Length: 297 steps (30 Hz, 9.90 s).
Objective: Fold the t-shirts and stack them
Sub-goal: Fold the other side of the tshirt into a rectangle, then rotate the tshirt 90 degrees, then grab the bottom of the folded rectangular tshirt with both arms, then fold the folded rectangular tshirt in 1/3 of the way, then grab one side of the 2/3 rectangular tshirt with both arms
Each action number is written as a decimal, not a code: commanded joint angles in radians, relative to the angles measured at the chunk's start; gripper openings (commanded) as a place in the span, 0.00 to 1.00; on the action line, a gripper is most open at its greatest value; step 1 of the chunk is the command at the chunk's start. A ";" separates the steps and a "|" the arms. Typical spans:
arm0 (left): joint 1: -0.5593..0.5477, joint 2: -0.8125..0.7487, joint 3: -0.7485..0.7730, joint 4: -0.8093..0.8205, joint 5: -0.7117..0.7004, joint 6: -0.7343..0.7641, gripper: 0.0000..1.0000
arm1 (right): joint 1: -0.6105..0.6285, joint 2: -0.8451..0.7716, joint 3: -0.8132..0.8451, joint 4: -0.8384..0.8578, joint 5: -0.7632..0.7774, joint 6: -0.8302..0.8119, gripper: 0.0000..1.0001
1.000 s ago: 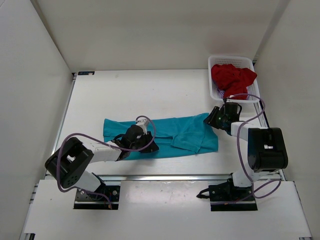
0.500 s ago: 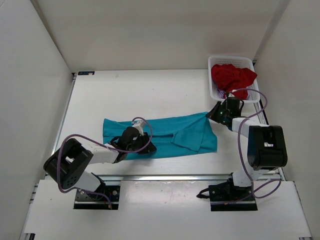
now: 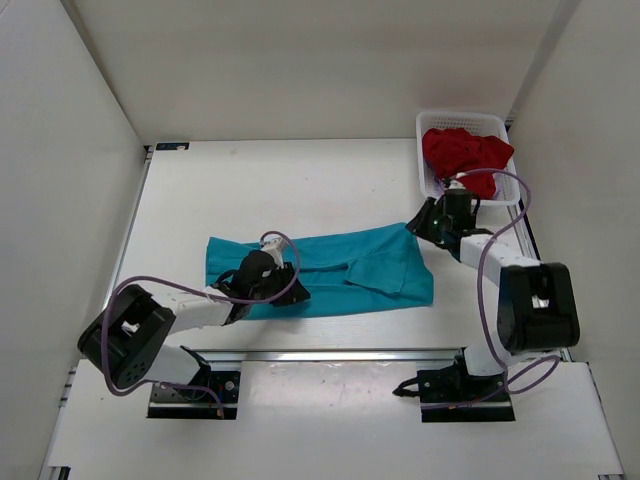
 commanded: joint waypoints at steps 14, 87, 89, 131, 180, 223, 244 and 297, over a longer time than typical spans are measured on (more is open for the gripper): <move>0.469 0.011 0.058 0.107 0.146 -0.138 0.38 | 0.203 -0.297 -0.433 0.019 0.029 0.061 0.00; 0.354 -0.435 0.115 -0.525 -0.075 0.235 0.35 | 0.683 0.331 0.171 0.134 -0.082 0.187 0.00; 0.343 -0.419 0.115 -0.508 -0.073 0.232 0.36 | 0.587 0.243 0.052 0.131 -0.099 0.159 0.00; -0.050 -0.326 -0.088 -0.492 0.004 0.046 0.00 | 0.568 -0.521 -0.553 -0.116 -0.146 0.214 0.00; 0.340 0.298 0.742 -0.350 0.008 0.149 0.40 | 0.269 0.106 0.170 0.039 -0.108 -0.030 0.31; 0.213 -0.167 -0.002 -0.246 0.016 0.132 0.31 | 0.450 0.482 0.456 0.043 -0.319 0.010 0.00; 0.237 -0.193 -0.016 -0.235 0.028 0.109 0.65 | 0.373 0.471 0.424 0.149 -0.413 0.095 0.00; 0.194 -0.055 0.015 -0.154 -0.070 0.066 0.00 | 0.336 -0.128 -0.374 0.174 -0.234 0.066 0.00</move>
